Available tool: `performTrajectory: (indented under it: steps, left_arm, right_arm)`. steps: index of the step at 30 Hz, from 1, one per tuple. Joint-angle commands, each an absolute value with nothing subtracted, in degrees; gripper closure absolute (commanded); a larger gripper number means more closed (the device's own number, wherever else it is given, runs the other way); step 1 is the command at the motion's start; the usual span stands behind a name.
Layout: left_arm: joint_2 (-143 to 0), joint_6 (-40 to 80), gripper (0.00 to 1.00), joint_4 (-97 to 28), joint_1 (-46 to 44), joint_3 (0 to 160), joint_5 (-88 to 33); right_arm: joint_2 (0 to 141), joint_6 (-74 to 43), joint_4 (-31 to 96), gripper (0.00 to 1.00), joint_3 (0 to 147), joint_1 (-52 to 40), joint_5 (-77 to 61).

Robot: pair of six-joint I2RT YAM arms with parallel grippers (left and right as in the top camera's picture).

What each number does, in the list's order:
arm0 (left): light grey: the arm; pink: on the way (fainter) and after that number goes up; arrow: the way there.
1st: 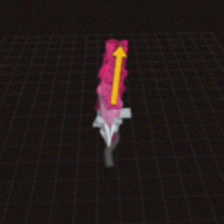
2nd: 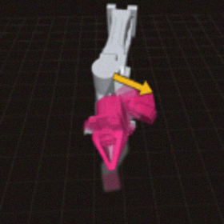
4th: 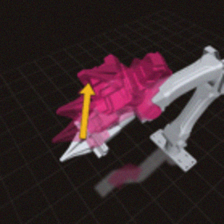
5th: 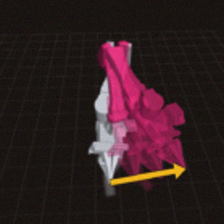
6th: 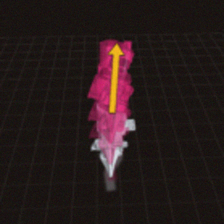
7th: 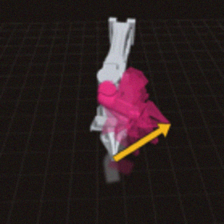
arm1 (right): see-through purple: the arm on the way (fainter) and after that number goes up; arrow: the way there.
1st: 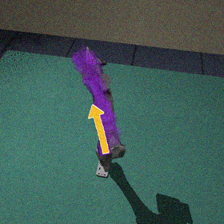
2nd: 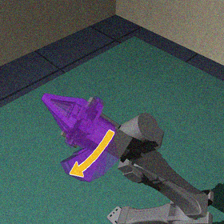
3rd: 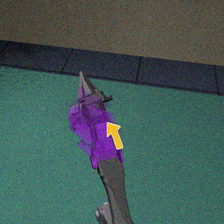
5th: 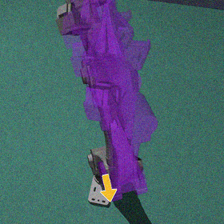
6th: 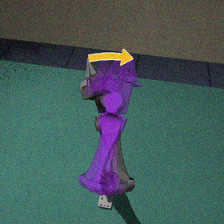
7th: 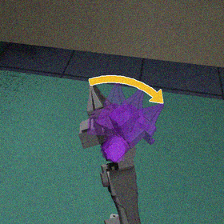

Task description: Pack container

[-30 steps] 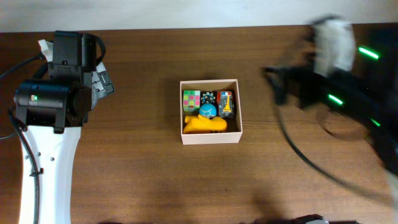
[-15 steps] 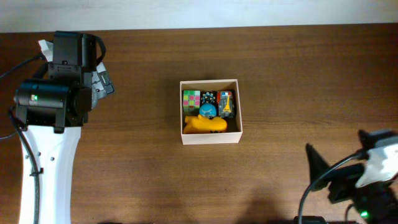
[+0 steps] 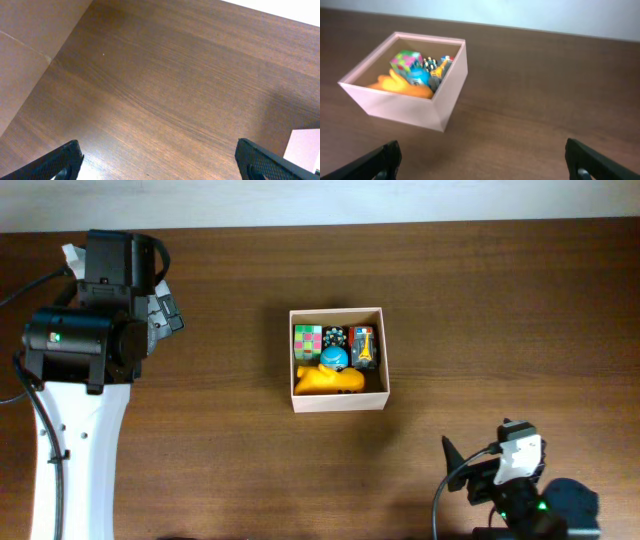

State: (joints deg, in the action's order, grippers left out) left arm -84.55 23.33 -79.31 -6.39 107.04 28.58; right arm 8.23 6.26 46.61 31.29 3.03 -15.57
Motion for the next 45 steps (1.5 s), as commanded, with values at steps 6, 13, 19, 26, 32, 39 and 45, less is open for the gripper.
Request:
performTrajectory:
  steps: [6,13,19,26,32,39,45]
  left_arm:
    - [-84.6,22.6,0.01,-79.2,-6.2,106.9,29.4]
    - [-84.6,22.6,0.01,-79.2,-6.2,106.9,29.4]
    - [-84.6,22.6,0.01,-79.2,-6.2,106.9,29.4]
    - [-84.6,22.6,0.01,-79.2,-6.2,106.9,29.4]
    - [-84.6,22.6,0.01,-79.2,-6.2,106.9,29.4]
    - [-77.4,22.6,0.01,-79.0,-6.2,101.8,28.8]
    - [-60.8,22.6,0.01,-79.2,-6.2,82.7,29.0]
  right_arm:
    - [0.7,6.7,38.7,0.01,14.9,3.4,-16.1]
    - [0.2,6.7,38.9,0.01,9.5,3.4,-14.7]
    - [0.2,6.7,39.0,0.01,9.5,3.4,-14.4]
    - [0.2,6.7,39.0,0.01,9.5,3.4,-14.3]
    - [0.2,6.7,39.0,0.01,9.5,3.4,-14.3]
    - [0.2,6.7,39.0,0.01,9.5,3.4,-14.3]
    - [0.2,6.7,39.0,0.01,9.5,3.4,-14.3]
